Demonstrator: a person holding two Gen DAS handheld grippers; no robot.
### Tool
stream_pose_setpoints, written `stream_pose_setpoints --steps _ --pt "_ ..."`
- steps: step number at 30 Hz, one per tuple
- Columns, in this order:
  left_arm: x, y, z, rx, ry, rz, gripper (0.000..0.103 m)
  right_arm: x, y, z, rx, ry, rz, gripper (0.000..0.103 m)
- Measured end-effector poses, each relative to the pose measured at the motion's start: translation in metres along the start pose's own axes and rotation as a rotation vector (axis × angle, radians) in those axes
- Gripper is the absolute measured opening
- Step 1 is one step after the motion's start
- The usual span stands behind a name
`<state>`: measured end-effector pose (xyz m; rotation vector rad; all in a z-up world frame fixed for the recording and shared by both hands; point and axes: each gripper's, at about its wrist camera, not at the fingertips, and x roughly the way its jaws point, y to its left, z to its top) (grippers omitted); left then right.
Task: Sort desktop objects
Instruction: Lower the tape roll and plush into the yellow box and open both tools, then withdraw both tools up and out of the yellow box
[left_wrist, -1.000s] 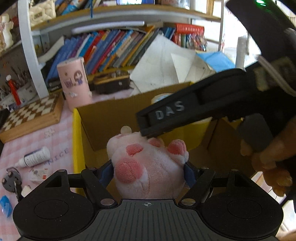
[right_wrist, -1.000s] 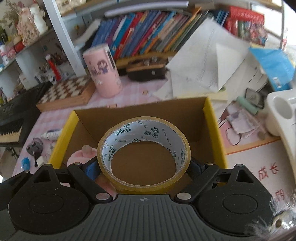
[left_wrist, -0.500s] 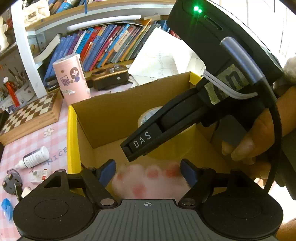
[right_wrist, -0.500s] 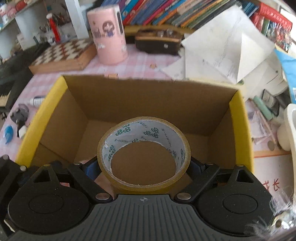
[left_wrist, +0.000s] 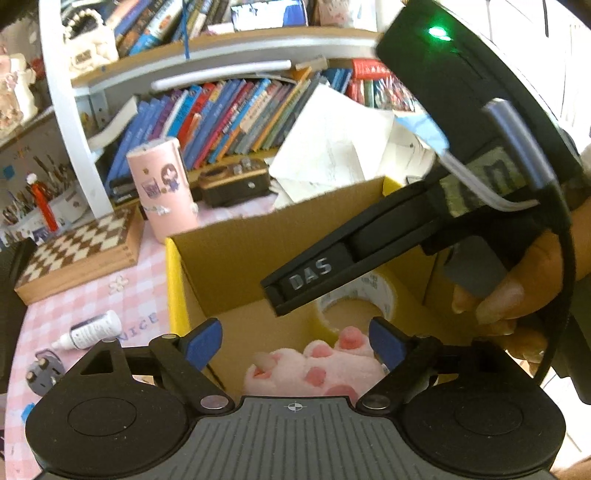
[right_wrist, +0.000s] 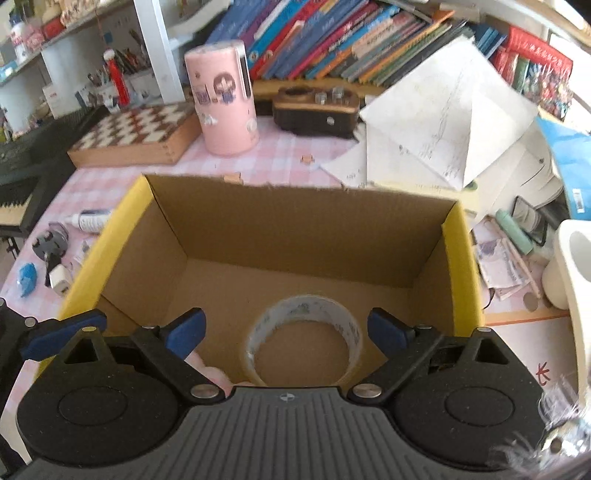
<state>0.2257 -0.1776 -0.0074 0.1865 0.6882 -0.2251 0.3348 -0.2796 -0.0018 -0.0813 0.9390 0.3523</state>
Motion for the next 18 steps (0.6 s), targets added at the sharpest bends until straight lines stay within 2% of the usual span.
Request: stream_pose_setpoints --steps 10,18 --pt "-0.04 0.01 -0.003 -0.048 -0.087 0.047 0.09 -0.052 -0.001 -0.01 0.024 -0.152 -0.024 0.095" --pt "-0.071 0.025 -0.018 -0.094 -0.13 0.079 0.09 -0.094 0.005 -0.037 0.029 -0.317 -0.088 0.095"
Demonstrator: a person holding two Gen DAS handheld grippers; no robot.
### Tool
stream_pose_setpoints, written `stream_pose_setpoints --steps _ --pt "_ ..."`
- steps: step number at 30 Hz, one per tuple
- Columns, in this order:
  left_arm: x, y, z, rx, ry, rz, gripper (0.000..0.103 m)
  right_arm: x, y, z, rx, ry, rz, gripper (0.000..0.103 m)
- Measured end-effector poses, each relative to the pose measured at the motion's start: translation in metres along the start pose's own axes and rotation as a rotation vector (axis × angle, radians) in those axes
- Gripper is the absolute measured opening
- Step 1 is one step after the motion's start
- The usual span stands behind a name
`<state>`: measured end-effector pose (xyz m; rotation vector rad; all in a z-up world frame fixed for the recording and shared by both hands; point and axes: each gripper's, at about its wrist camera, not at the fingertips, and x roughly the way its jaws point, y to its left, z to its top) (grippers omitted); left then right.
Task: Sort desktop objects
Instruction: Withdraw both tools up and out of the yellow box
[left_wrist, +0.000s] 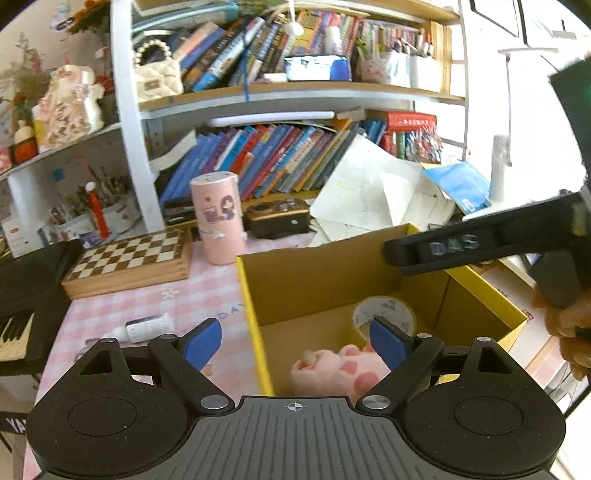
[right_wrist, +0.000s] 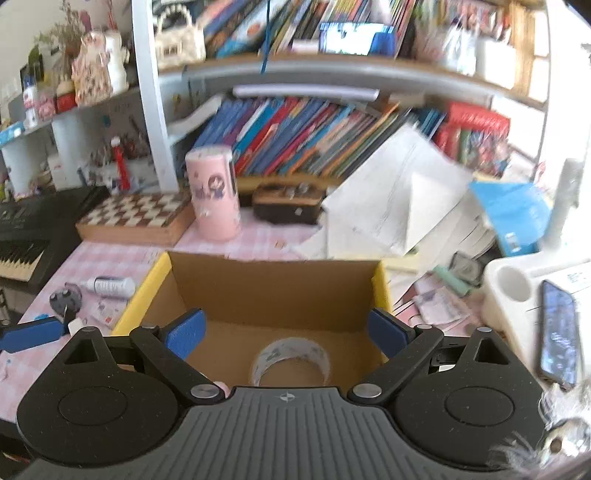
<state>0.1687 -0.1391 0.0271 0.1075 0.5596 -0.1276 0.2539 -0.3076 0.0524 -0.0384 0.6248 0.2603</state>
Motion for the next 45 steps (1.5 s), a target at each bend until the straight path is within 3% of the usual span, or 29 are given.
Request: stream_pose_setpoints --steps 5,13,27,45 --pt "-0.017 0.017 -0.007 -0.037 -0.025 0.015 0.09 -0.026 0.007 -0.015 0.03 -0.062 -0.038 0.095" --pt "-0.043 0.038 -0.024 -0.046 -0.035 -0.001 0.09 -0.056 0.027 -0.046 0.081 -0.091 -0.125 0.095" --pt "-0.082 0.066 -0.073 -0.025 0.031 -0.049 0.09 -0.091 0.078 -0.108 0.156 -0.001 -0.19 0.095" --pt "-0.116 0.11 -0.129 -0.06 0.142 -0.011 0.09 -0.104 0.155 -0.162 0.172 0.138 -0.14 0.095"
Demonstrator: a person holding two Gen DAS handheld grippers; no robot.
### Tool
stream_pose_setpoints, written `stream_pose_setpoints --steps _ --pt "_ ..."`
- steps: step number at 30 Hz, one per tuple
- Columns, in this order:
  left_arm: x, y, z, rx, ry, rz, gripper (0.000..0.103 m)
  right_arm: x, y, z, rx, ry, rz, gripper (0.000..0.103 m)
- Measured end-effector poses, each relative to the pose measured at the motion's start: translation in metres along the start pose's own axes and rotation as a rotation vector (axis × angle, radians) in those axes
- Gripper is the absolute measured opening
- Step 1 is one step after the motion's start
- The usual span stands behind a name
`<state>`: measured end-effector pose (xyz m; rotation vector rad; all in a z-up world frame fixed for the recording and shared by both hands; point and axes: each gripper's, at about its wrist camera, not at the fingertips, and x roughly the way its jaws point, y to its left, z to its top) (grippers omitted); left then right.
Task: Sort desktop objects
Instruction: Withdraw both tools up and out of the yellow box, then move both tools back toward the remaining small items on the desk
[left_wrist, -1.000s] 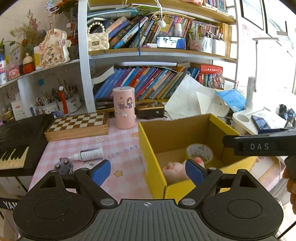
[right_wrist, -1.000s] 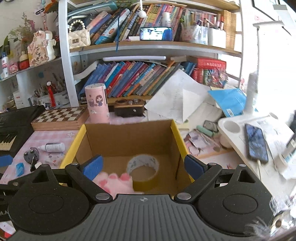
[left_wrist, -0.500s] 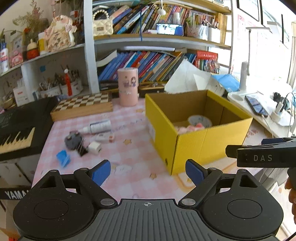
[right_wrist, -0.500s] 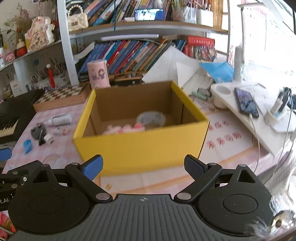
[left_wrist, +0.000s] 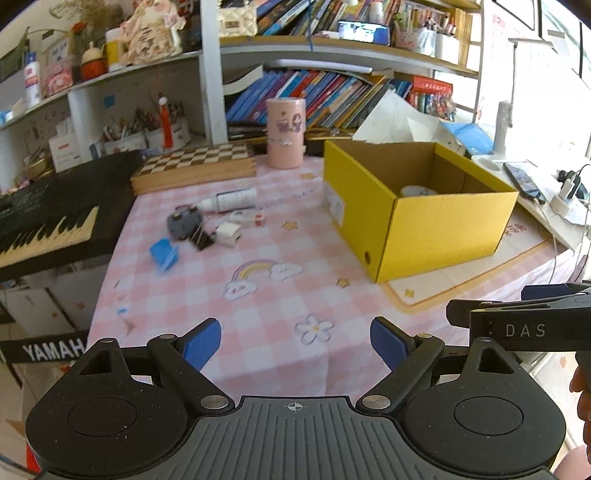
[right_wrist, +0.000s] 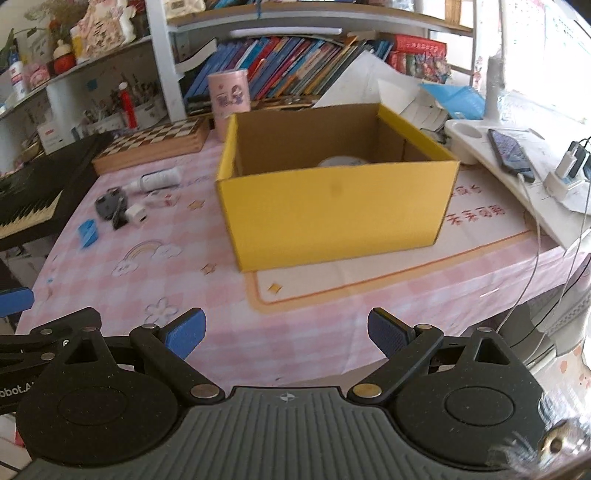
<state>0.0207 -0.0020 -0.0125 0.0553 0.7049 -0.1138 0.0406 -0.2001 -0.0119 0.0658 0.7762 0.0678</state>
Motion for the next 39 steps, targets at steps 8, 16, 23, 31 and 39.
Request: stream_pose_setpoints --steps 8,16,23,31,39 --pt "-0.01 0.02 -0.012 -0.042 0.021 0.048 0.09 0.001 0.031 -0.009 -0.051 0.045 0.061 0.095" --pt "-0.019 0.04 -0.019 -0.082 0.026 0.091 0.09 0.003 0.056 -0.01 -0.095 0.06 0.106 0.094" --pt "-0.027 0.056 -0.023 -0.119 0.016 0.129 0.09 0.003 0.076 -0.008 -0.145 0.06 0.147 0.092" --pt "-0.037 0.074 -0.025 -0.17 -0.005 0.175 0.09 0.004 0.1 -0.003 -0.202 0.055 0.192 0.088" --pt "-0.034 0.083 -0.022 -0.207 -0.015 0.191 0.09 0.007 0.115 0.004 -0.255 0.05 0.221 0.084"
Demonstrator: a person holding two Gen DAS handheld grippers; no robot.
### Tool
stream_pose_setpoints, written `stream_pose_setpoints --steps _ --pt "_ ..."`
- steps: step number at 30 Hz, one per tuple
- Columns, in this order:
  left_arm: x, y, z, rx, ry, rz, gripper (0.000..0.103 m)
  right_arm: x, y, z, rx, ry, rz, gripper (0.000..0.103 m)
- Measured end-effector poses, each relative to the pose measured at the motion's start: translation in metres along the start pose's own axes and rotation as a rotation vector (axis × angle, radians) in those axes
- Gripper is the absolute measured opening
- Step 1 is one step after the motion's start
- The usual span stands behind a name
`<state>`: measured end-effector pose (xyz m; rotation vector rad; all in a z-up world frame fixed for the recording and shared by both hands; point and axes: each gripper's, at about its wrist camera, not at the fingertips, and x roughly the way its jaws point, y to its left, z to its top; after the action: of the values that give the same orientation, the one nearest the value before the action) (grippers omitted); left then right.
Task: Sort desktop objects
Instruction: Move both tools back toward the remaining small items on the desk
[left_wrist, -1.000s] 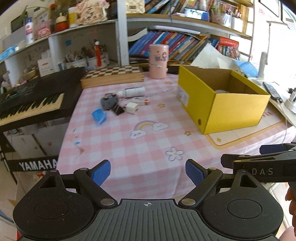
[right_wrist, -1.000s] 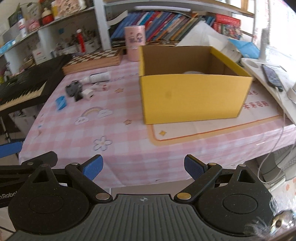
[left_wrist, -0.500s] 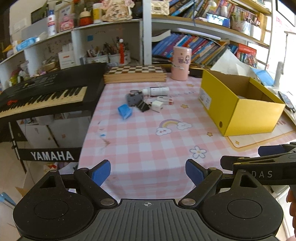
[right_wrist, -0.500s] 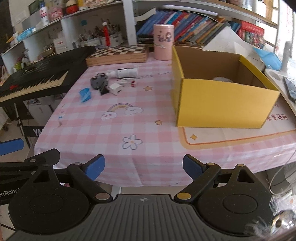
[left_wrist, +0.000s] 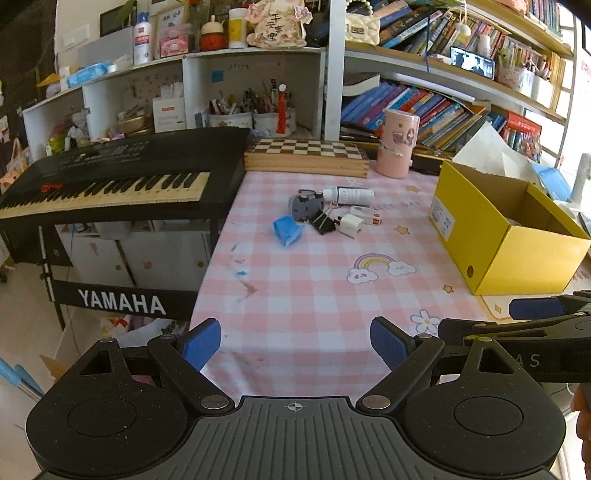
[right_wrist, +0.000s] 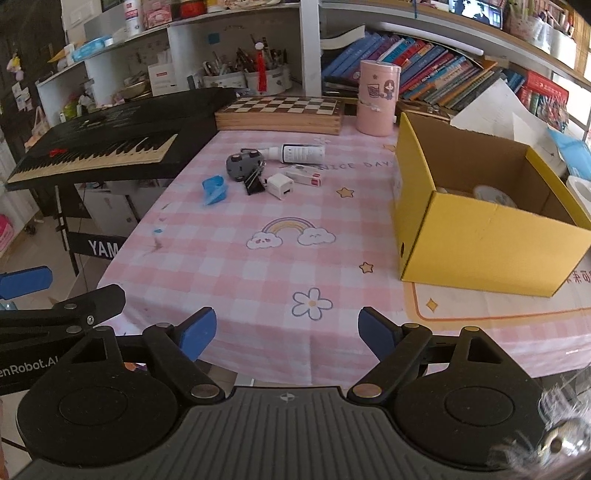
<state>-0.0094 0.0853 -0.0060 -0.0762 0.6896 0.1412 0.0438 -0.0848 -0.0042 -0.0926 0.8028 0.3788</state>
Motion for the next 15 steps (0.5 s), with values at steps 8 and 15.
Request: stream_pose_setpoints --steps 8,15 --pt "0.017 0.001 0.008 -0.004 0.018 0.017 0.09 0.017 -0.002 0.01 -0.002 0.011 0.016 0.084" --pt "0.045 0.005 0.026 -0.019 0.038 0.053 0.09 0.046 -0.002 0.034 -0.019 0.024 0.057 0.081"
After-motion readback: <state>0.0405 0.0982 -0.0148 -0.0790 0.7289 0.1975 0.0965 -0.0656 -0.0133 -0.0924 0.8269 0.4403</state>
